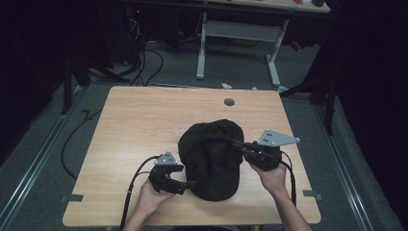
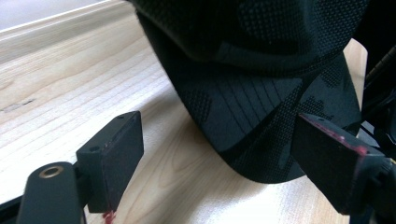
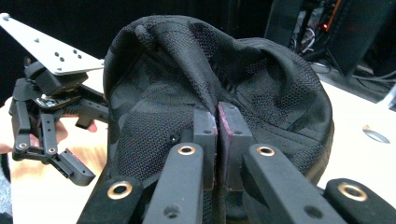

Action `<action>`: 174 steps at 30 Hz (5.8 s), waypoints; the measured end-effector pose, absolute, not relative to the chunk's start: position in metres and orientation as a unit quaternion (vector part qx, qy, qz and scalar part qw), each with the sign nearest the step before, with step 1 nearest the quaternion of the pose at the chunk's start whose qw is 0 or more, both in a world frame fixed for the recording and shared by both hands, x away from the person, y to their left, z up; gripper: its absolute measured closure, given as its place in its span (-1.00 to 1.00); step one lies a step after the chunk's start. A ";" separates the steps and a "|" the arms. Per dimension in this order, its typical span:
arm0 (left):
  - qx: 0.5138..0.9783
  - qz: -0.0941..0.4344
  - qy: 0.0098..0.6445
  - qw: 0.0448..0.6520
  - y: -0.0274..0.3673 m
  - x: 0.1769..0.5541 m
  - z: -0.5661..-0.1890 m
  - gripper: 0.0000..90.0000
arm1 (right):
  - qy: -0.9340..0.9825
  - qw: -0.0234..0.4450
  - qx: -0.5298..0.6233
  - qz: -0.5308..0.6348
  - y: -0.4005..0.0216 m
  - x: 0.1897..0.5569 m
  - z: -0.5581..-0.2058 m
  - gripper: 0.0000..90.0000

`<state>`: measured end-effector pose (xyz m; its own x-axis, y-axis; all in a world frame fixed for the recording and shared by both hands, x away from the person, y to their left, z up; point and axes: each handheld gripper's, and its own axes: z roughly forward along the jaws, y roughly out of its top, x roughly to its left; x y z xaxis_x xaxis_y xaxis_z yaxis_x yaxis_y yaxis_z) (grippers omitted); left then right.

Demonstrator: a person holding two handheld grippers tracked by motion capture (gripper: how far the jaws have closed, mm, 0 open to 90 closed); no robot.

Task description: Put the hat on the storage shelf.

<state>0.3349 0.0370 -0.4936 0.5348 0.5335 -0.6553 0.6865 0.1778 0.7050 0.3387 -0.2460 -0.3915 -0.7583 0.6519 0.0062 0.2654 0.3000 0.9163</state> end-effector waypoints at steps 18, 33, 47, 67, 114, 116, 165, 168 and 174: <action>0.628 -0.112 0.450 0.625 0.038 0.328 -0.486 -0.17 | 0.787 0.183 0.258 0.530 -0.240 0.335 -0.390 0.93; 0.635 -0.137 0.422 0.632 0.041 0.318 -0.477 0.36 | 0.785 0.210 0.265 0.519 -0.241 0.337 -0.392 0.93; 0.642 -0.161 0.399 0.634 0.042 0.312 -0.470 0.90 | 0.788 0.249 0.260 0.500 -0.235 0.343 -0.397 0.88; 0.618 -0.148 0.392 0.665 0.057 0.307 -0.458 0.91 | 0.761 0.237 0.292 0.528 -0.253 0.341 -0.405 0.15; 0.551 -0.006 0.447 0.705 0.099 0.338 -0.426 0.91 | 0.768 0.224 0.503 0.327 -0.293 0.341 -0.531 -0.15; 0.548 0.000 0.450 0.705 0.100 0.341 -0.424 0.91 | 0.767 0.224 0.504 0.327 -0.293 0.341 -0.531 -0.15; 0.531 0.137 0.506 0.666 0.096 0.430 -0.414 0.91 | 0.771 0.224 0.500 0.326 -0.293 0.340 -0.531 -0.21; 0.534 0.139 0.507 0.662 0.093 0.432 -0.418 0.91 | 0.771 0.224 0.500 0.326 -0.293 0.340 -0.531 -0.21; 0.538 0.142 0.513 0.653 0.088 0.437 -0.424 0.91 | 0.771 0.224 0.499 0.326 -0.293 0.340 -0.531 -0.21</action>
